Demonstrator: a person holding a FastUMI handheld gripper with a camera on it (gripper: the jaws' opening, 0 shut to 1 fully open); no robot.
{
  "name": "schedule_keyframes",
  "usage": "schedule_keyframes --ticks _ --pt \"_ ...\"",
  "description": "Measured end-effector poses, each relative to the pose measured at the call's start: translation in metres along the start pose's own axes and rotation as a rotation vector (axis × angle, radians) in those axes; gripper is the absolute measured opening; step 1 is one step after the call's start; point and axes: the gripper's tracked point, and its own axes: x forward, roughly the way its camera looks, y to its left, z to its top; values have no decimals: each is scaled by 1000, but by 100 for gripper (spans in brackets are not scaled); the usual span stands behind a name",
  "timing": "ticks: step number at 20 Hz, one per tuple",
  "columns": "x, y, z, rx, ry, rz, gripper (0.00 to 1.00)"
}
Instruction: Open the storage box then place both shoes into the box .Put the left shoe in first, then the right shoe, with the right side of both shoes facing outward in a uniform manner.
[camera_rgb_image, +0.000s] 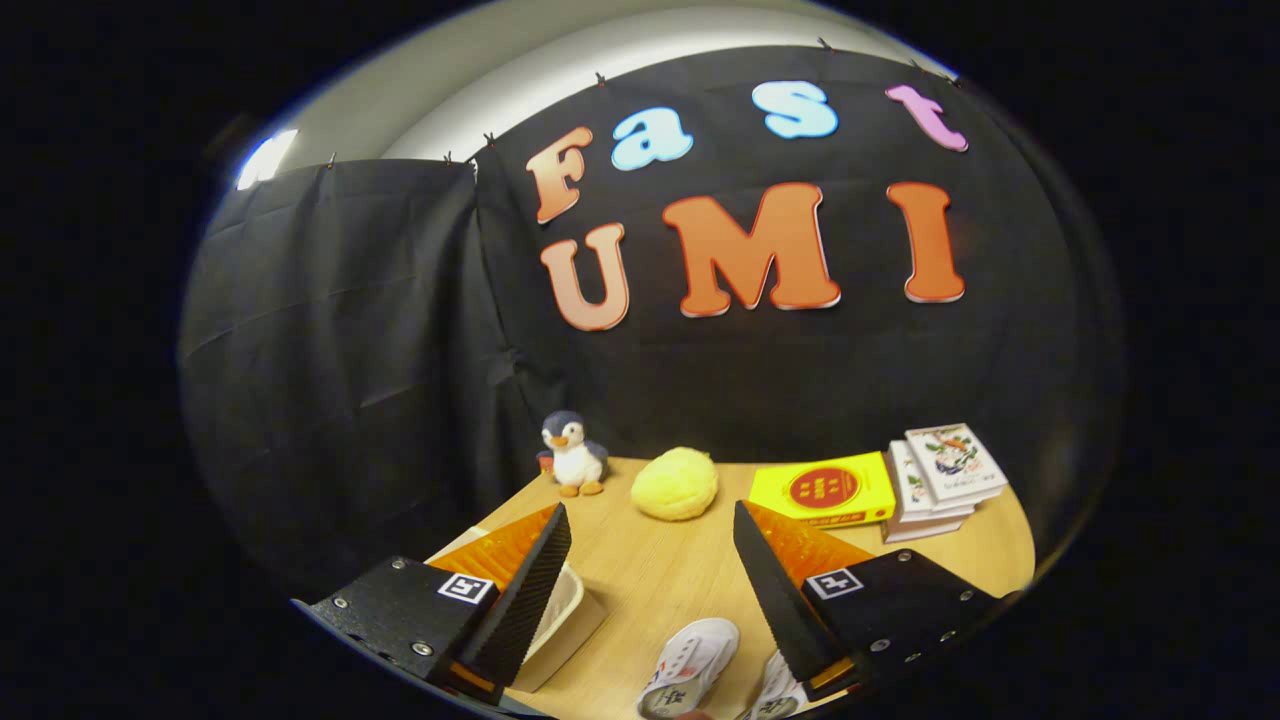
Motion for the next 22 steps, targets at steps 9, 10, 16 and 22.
schedule_keyframes --ticks 9,10,16,22 --pt "32 81 -106 279 406 281 94" --pt "35 86 -117 293 437 295 94" --pt "59 106 -180 409 610 363 94" --pt "71 120 -212 574 710 415 94"
